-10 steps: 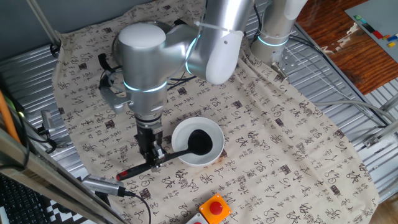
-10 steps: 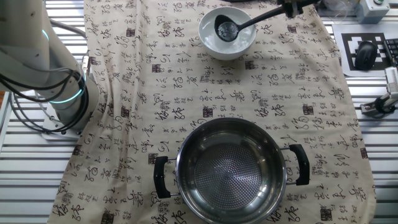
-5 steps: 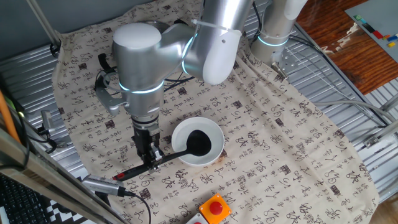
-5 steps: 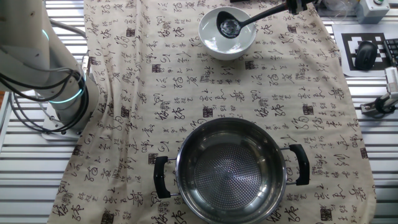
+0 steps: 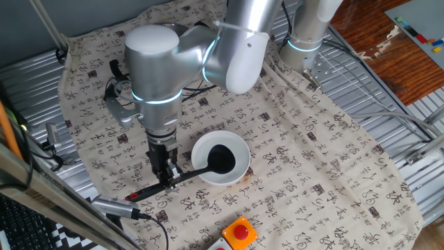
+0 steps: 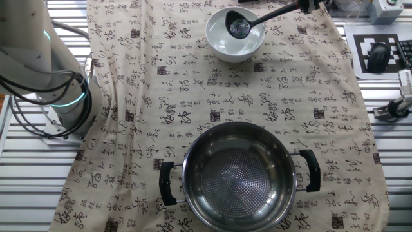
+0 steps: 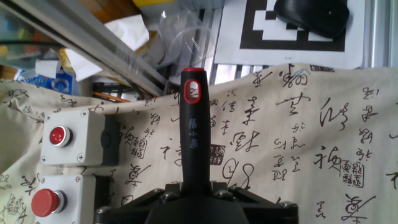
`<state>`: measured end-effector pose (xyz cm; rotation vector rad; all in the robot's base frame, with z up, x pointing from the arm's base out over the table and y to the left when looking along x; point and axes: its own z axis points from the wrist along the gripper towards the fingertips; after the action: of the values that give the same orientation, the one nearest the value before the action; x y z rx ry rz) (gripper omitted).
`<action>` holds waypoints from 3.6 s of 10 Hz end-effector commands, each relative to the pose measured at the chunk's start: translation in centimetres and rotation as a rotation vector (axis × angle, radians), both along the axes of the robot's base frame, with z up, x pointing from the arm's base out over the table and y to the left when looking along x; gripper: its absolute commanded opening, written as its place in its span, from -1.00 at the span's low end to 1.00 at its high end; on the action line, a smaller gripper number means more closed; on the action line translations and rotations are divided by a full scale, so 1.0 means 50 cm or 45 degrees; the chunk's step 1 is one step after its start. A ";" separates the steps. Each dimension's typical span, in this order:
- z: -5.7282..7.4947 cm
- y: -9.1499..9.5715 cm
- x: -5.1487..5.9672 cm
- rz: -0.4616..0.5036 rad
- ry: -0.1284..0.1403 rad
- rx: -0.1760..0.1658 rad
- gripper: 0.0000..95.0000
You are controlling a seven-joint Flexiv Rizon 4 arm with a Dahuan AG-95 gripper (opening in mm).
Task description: Scoop water with a large spoon from one bowl to another
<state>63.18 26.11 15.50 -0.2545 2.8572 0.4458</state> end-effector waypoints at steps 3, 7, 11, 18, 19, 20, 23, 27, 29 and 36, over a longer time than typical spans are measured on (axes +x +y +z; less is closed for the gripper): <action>0.009 0.001 0.006 0.003 0.000 -0.007 -1.00; 0.013 0.001 0.007 0.002 -0.002 -0.006 -1.00; 0.014 -0.001 0.005 0.008 0.000 -0.011 -1.00; 0.012 -0.005 0.009 0.012 0.000 -0.014 -1.00; 0.011 -0.007 0.010 0.012 -0.001 -0.013 -1.00; 0.011 -0.008 0.010 0.013 -0.001 -0.012 -1.00; 0.011 -0.012 0.010 0.016 0.001 -0.015 -1.00; 0.010 -0.020 0.007 0.029 0.006 -0.018 -1.00; 0.010 -0.027 0.004 0.033 0.006 -0.015 -1.00; 0.013 -0.039 -0.002 0.045 -0.001 -0.011 -1.00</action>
<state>63.06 24.14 16.14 -0.3079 2.8589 0.4378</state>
